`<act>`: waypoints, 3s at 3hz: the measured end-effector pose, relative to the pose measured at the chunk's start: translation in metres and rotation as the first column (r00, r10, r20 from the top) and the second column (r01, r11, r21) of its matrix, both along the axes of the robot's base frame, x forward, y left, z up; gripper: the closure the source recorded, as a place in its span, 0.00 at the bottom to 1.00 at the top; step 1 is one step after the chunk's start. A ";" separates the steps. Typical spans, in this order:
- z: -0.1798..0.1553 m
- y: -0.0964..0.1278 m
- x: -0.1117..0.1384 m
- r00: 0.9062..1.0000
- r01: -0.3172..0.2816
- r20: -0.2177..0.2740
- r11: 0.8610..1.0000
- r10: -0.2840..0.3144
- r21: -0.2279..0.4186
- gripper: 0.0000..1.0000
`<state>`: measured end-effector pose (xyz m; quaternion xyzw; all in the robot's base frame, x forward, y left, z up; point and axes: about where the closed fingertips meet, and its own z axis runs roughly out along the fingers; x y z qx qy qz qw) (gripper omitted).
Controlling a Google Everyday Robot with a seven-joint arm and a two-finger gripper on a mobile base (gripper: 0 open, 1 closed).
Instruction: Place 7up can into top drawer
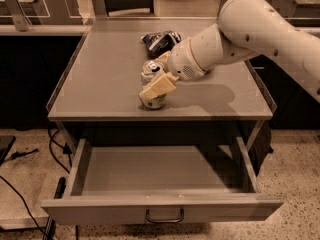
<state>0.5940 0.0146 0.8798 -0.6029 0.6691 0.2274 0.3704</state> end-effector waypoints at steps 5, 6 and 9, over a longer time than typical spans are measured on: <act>0.035 -0.011 -0.037 1.000 -0.015 -0.003 1.000 0.015 0.001 1.00; 0.045 -0.015 -0.072 0.999 -0.021 -0.035 1.000 0.021 -0.002 1.00; 0.043 -0.015 -0.126 0.991 -0.024 -0.133 1.000 0.025 0.008 1.00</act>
Offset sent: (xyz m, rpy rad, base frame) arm 0.0000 0.0000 0.0000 0.0000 0.0000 0.0000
